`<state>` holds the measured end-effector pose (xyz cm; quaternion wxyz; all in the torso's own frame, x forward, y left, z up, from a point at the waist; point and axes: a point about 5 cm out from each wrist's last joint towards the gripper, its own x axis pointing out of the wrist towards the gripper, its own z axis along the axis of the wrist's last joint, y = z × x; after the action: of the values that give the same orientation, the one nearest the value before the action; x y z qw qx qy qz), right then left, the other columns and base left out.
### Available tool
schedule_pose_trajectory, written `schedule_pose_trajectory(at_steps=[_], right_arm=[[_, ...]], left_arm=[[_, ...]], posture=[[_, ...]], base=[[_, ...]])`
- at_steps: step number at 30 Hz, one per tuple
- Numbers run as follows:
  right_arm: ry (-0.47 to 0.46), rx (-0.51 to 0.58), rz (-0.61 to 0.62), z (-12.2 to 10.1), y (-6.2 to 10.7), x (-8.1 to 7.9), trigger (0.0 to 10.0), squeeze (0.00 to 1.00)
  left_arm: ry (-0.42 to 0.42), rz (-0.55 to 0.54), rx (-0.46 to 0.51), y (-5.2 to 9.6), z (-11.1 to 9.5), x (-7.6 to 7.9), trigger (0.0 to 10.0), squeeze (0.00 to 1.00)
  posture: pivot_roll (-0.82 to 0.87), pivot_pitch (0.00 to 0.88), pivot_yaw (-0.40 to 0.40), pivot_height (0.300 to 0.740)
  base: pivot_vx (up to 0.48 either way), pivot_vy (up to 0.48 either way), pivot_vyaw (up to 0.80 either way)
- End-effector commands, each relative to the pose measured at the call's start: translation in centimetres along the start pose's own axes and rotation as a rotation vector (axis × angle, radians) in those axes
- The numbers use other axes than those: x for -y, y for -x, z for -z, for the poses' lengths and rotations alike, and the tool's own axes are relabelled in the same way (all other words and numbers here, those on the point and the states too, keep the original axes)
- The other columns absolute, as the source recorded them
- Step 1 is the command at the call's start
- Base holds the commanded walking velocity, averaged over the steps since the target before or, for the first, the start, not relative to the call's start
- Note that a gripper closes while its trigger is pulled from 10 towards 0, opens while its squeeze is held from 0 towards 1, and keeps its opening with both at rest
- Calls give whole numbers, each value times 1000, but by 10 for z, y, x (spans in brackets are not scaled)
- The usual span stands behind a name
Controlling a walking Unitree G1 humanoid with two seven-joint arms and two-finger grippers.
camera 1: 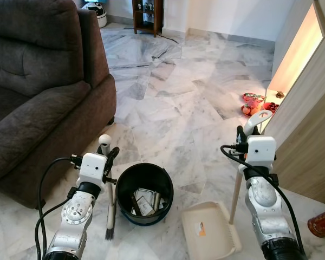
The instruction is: Sweep floor
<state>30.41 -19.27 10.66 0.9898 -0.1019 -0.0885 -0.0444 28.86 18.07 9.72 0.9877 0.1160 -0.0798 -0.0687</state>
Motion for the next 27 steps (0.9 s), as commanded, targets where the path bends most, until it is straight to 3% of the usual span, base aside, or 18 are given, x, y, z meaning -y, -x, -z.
schedule_pose_trajectory(at_steps=[1,27], right_arm=[[-9,29,-8,-1,1,1,10000,0],[-42,69,-42,-1,4,-5,10000,0]], left_arm=[[-8,-23,38,-3,-9,-7,10000,0],[8,-37,34,-3,-8,-5,10000,0]], posture=[[-3,93,0,740],[8,79,0,740]], base=[[0,0,0],[0,0,0]])
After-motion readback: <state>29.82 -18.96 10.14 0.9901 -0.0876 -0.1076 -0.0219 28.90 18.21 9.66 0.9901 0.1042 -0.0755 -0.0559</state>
